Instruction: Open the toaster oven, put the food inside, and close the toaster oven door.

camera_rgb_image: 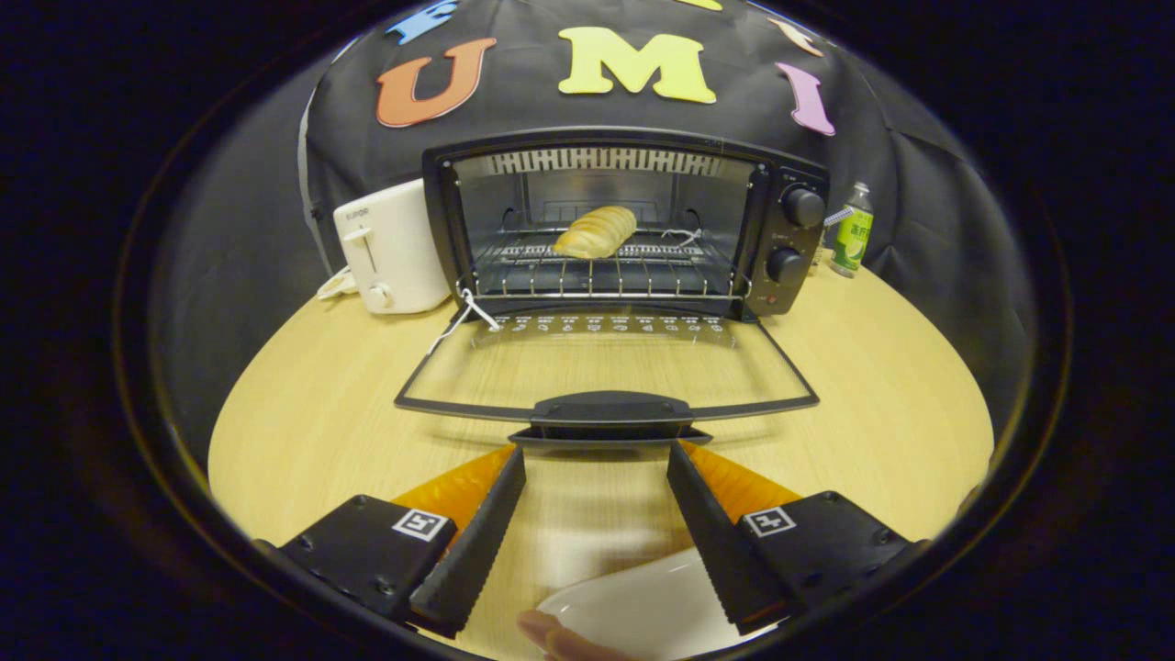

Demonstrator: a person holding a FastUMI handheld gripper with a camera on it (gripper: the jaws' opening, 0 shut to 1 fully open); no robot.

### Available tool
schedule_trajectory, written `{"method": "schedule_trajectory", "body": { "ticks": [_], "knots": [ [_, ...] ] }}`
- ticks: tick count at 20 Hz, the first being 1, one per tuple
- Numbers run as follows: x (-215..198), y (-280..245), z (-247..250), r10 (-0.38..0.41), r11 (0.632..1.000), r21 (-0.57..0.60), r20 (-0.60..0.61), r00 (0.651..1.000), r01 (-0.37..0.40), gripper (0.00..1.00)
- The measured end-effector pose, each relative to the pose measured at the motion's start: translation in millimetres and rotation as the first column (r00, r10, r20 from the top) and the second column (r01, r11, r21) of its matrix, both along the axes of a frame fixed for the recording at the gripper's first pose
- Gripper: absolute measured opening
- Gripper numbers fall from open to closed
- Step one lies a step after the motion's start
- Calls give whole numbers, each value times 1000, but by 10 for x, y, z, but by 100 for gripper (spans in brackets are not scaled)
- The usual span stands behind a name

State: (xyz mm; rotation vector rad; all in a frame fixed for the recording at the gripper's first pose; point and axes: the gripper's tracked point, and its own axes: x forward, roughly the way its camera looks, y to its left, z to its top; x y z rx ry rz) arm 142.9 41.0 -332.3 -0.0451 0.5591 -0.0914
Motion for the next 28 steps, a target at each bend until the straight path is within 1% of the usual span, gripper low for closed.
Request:
{"method": "schedule_trajectory", "body": {
  "ticks": [2,8,16,18,23,28],
  "knots": [
    [7,13,24,-9,1000,16,6,1000,9,100],
    [20,35,171,-24,1000,16,27,999,24,100],
    [87,82,648,-7,1000,-27,151,989,11,100],
    [119,93,774,7,999,-52,184,983,3,100],
    [264,108,1127,27,997,-72,284,959,-7,100],
    [443,149,1376,35,995,-100,330,943,-2,100]
  ]
}}
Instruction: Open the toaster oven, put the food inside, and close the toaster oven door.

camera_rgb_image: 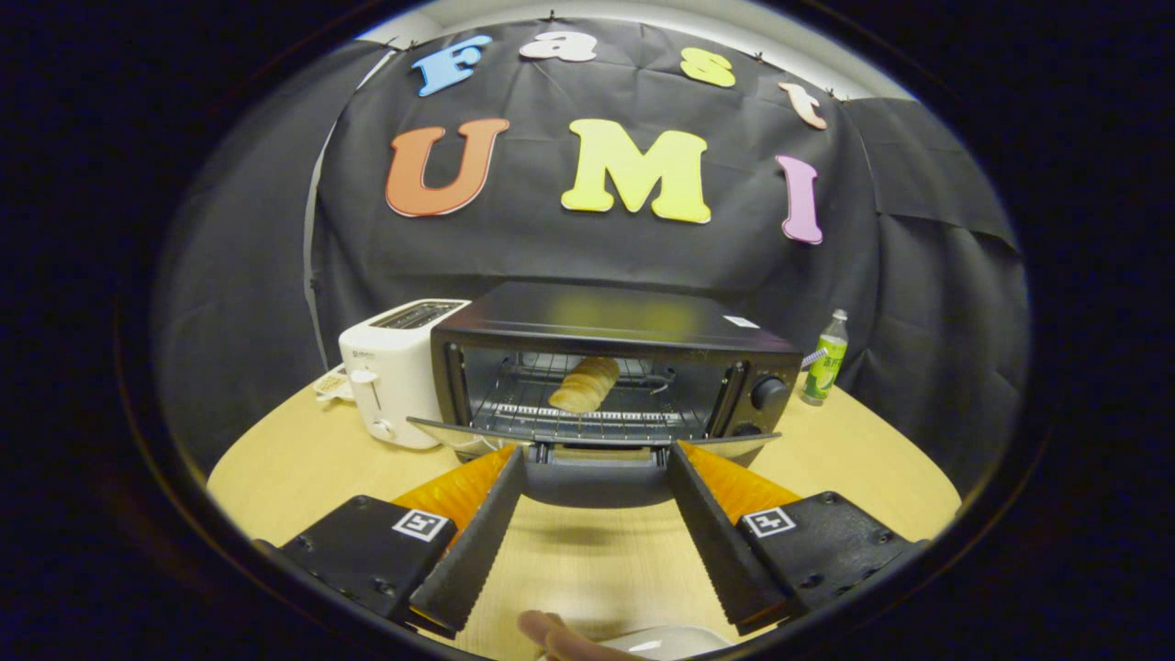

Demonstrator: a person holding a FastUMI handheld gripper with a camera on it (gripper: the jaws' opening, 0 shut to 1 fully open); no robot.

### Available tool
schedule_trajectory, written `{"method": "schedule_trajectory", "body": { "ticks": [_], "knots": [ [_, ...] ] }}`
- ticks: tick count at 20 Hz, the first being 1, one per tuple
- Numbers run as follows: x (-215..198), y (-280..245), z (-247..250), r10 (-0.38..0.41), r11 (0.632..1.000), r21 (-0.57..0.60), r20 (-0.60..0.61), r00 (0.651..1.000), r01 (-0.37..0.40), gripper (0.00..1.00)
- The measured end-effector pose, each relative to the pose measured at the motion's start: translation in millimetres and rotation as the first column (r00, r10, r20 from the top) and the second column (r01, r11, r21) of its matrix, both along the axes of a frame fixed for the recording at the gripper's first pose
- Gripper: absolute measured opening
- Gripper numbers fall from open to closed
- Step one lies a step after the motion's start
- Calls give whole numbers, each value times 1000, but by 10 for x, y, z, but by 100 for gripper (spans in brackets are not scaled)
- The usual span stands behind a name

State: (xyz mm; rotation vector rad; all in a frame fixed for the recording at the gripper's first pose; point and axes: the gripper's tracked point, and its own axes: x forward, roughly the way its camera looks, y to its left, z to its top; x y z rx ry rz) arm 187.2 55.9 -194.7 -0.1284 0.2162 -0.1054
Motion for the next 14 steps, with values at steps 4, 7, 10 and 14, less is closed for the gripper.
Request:
{"method": "schedule_trajectory", "body": {
  "ticks": [4,7,10,14],
  "knots": [
    [36,50,193,0,999,-35,45,999,2,100],
    [-33,128,264,13,999,-31,61,998,-11,100],
    [-142,182,336,18,1000,-23,65,998,-17,100],
    [-363,153,470,2,1000,-12,55,998,-1,100]
  ]
}}
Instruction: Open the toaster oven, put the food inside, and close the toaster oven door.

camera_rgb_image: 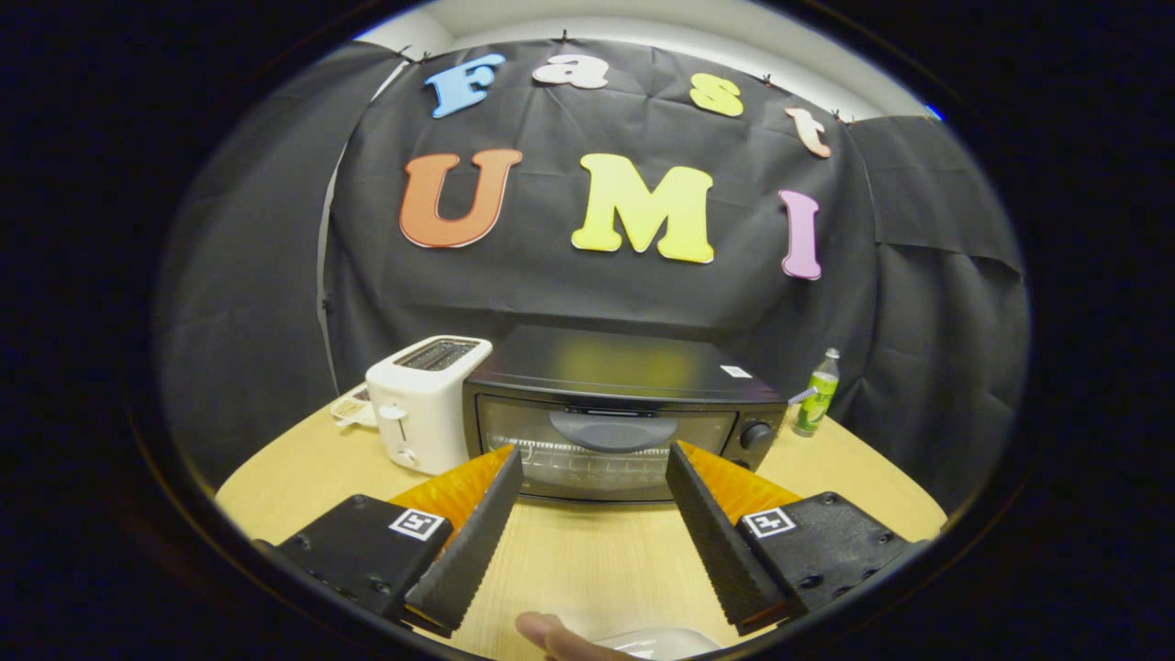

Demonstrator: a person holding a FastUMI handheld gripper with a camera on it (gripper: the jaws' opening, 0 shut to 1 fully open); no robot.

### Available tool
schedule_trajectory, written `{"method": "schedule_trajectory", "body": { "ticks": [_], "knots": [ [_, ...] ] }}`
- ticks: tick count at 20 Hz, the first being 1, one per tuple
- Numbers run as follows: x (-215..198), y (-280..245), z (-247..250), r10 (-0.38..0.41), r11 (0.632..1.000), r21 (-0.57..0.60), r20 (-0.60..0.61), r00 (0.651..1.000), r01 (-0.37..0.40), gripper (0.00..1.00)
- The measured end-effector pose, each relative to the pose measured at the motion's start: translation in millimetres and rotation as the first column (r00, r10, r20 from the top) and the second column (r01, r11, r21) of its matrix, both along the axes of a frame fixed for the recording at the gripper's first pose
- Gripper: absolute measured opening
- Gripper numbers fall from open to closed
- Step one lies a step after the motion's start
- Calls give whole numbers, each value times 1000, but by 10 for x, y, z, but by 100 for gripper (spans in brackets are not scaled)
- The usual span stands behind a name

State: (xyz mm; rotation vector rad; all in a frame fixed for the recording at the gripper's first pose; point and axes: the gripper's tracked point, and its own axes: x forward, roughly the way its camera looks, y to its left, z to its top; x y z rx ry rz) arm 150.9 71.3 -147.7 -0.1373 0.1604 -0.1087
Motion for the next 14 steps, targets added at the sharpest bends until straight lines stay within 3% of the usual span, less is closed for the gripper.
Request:
{"method": "schedule_trajectory", "body": {
  "ticks": [5,14],
  "knots": [
    [-548,-133,294,-24,996,84,-32,999,26,100],
    [-1539,-399,1101,-79,995,75,182,980,66,100]
  ]
}}
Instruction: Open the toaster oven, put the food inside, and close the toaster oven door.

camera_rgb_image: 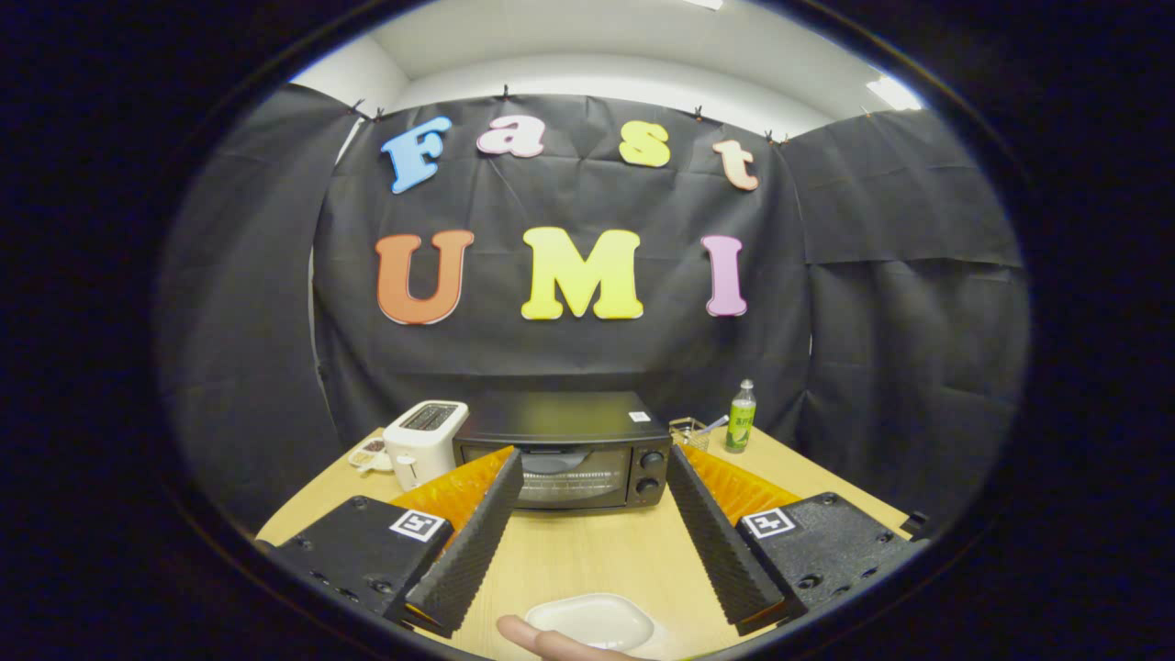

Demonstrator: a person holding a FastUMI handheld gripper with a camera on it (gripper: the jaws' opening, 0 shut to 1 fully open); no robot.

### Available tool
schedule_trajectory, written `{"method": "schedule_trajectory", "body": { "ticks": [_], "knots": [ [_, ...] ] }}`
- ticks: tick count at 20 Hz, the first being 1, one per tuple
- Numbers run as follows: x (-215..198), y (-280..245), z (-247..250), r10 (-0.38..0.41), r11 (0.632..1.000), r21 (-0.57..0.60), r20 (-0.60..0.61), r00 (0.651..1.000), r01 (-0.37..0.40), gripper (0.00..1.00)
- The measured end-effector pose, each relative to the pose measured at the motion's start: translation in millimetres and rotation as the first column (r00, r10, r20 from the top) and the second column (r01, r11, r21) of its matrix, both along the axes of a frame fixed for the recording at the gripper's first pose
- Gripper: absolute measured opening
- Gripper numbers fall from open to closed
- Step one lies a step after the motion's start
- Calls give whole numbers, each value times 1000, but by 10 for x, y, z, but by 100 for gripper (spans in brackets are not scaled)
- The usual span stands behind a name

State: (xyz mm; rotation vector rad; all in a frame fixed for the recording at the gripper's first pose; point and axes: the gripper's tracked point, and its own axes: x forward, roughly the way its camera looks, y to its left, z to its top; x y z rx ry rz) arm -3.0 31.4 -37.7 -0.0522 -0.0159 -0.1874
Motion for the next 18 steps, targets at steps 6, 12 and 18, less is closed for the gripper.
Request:
{"method": "schedule_trajectory", "body": {
  "ticks": [6,12,18],
  "knots": [
    [-504,241,163,84,996,-27,47,995,-82,100],
    [-726,335,274,82,996,-33,72,994,-80,100],
    [-747,288,317,76,997,5,75,994,-77,100]
  ]
}}
